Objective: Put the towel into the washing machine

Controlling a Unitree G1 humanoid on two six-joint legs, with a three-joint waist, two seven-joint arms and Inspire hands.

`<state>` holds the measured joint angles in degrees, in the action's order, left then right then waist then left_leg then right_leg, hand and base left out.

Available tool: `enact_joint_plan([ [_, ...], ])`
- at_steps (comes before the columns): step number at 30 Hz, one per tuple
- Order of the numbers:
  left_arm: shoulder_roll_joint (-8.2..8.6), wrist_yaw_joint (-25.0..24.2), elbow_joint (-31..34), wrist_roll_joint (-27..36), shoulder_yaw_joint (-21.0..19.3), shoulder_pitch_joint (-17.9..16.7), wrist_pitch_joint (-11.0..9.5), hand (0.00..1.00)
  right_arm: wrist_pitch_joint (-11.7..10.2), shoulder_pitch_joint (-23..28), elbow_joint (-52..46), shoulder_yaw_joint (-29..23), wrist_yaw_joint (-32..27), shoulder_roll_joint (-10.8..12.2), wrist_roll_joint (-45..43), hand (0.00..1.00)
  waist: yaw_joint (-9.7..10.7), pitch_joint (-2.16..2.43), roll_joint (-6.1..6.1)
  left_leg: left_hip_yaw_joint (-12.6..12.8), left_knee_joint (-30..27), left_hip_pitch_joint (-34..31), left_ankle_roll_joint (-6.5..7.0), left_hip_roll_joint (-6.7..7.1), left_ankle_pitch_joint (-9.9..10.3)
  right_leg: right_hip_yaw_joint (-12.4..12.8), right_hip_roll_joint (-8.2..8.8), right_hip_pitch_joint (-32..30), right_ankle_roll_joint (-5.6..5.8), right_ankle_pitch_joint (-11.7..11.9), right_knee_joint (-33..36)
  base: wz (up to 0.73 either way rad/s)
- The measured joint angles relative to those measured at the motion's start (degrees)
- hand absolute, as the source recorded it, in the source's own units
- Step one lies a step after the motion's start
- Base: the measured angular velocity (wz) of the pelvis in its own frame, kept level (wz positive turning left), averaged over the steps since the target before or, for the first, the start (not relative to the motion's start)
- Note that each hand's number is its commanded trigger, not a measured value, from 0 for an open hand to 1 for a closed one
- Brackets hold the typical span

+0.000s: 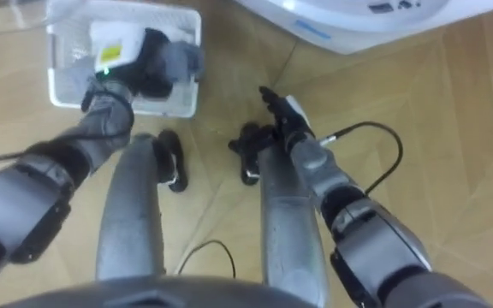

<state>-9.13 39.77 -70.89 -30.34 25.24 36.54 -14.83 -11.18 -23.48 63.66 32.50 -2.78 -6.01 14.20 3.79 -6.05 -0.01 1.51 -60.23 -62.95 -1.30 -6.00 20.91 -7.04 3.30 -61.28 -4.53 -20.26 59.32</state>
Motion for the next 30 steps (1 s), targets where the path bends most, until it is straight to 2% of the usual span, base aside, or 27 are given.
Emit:
enact_joint_plan([
  [2,-0.5,2.7,2.45,4.07,-0.71,-1.66,-0.72,1.0,0.0,1.62,-0.71,-0.02,-0.12,-0.34,-1.43,0.0,-0.05,0.17,0.36,0.05,2.16,2.85,0.04,0.83,-0.59,-0.03,0.65,2.62,0.15,-0.02,-1.38,0.16],
  [4,-0.85,3.32,5.69,7.04,-1.49,-2.97,-1.08,1.0,-0.02,2.86,-1.62,0.07,0.09,-0.88,-1.78,0.0,-0.82,0.36,0.67,0.33,3.87,4.34,0.16,0.83,-1.23,-0.13,0.74,4.14,0.29,0.36,-2.94,0.1],
  [6,-0.99,3.44,8.16,12.25,-1.97,-4.28,-2.56,1.0,-0.01,3.54,-1.62,0.06,0.51,-0.96,-2.09,0.0,-1.15,0.5,0.89,0.35,5.61,5.9,0.16,0.85,-1.77,-0.41,0.76,5.78,0.26,0.83,-4.7,0.06],
  [8,-1.04,2.79,12.06,21.55,-1.74,-6.82,-3.38,1.0,0.0,4.65,-3.05,0.04,0.99,-1.29,-2.06,0.0,-1.13,0.91,1.37,0.56,7.57,7.69,0.23,0.9,-2.22,-0.57,0.76,7.74,0.49,1.07,-6.6,0.08],
  [9,-1.04,2.15,13.18,24.22,-1.72,-7.62,-3.57,1.0,0.0,4.84,-3.46,-0.02,1.08,-1.46,-2.06,0.0,-1.14,0.95,1.41,0.69,7.96,8.27,0.24,0.91,-2.24,-0.49,0.75,8.23,0.52,1.11,-6.94,0.0],
  [11,-0.9,-2.21,17.31,35.07,-1.75,-10.82,-3.95,1.0,-0.03,5.28,-4.13,-0.07,1.99,-1.72,-3.71,0.0,-0.96,1.64,1.57,0.87,10.2,10.28,0.22,1.59,-2.79,-0.48,1.24,10.0,0.65,1.17,-8.57,0.08],
  [12,-0.86,-3.68,18.01,37.92,-1.55,-11.22,-3.98,1.0,-0.01,5.4,-4.35,-0.13,2.24,-1.59,-4.31,0.0,-0.85,1.77,1.49,0.93,10.89,10.75,0.28,1.79,-3.04,-0.52,1.46,10.45,0.72,1.21,-8.99,0.23],
  [14,-1.0,-11.04,18.95,50.05,0.21,-11.46,-4.13,1.0,0.14,5.63,-5.4,-0.25,3.71,-2.42,-6.03,0.0,-1.06,2.45,1.25,1.29,12.83,12.1,0.5,1.97,-3.99,-0.99,1.81,11.93,0.92,1.57,-10.92,0.17],
  [15,-1.01,-13.33,19.23,53.05,0.46,-11.62,-4.13,1.0,0.18,5.62,-5.77,-0.29,4.28,-2.44,-6.46,0.0,-1.13,2.54,1.09,1.42,13.09,12.5,0.53,1.91,-4.12,-1.03,1.8,12.35,0.93,1.68,-11.38,0.04],
  [16,-1.09,-17.51,19.57,58.81,1.53,-12.13,-4.13,1.0,0.18,5.64,-6.09,-0.2,5.02,-2.36,-7.8,0.0,-1.15,2.92,1.01,1.46,13.76,13.18,0.54,1.93,-4.32,-1.15,1.77,13.03,1.01,1.86,-12.17,0.0],
  [17,-1.12,-22.03,20.0,64.75,2.63,-12.87,-4.11,1.0,0.32,5.69,-6.14,-0.29,5.57,-2.23,-8.29,0.0,-1.03,2.94,0.98,1.46,14.61,14.27,0.59,2.02,-4.43,-1.27,1.78,14.27,1.12,2.01,-13.02,0.04],
  [19,-1.03,-28.67,21.0,71.47,4.23,-14.49,-3.91,1.0,0.81,5.69,-6.44,-1.21,6.25,-1.9,-9.06,0.0,-0.79,3.13,0.75,1.41,16.31,16.01,0.7,2.57,-5.07,-1.31,2.0,16.02,1.5,2.3,-14.62,0.08],
  [23,-0.81,-42.57,22.44,81.4,5.59,-16.38,-1.89,1.0,2.19,6.15,-8.22,-3.94,8.48,-1.39,-11.13,0.0,-0.6,3.31,0.66,1.31,18.94,17.76,1.08,2.64,-6.06,-1.99,1.74,18.39,1.96,3.92,-18.42,0.01],
  [24,-0.75,-44.11,22.44,82.88,5.93,-16.38,-1.21,1.0,2.51,6.09,-8.24,-4.36,8.73,-1.37,-11.39,0.0,-0.55,3.32,0.67,1.22,19.01,17.87,1.12,2.69,-6.08,-2.17,1.75,18.63,2.04,3.99,-18.64,0.09],
  [26,-0.67,-49.13,22.43,86.65,6.69,-16.39,1.4,1.0,3.49,5.97,-8.26,-5.35,9.33,-1.26,-11.63,0.0,-0.36,3.32,0.68,1.03,19.02,18.0,1.31,2.79,-6.19,-2.57,1.73,19.31,2.3,4.14,-19.2,0.09],
  [30,-1.59,-54.26,22.51,87.21,7.86,-16.7,3.79,1.0,4.66,5.79,-8.27,-6.3,10.98,-1.32,-11.9,0.0,-0.58,3.35,0.8,1.02,19.56,18.76,1.43,2.79,-6.26,-2.42,1.76,20.1,2.45,4.42,-19.81,0.0],
])
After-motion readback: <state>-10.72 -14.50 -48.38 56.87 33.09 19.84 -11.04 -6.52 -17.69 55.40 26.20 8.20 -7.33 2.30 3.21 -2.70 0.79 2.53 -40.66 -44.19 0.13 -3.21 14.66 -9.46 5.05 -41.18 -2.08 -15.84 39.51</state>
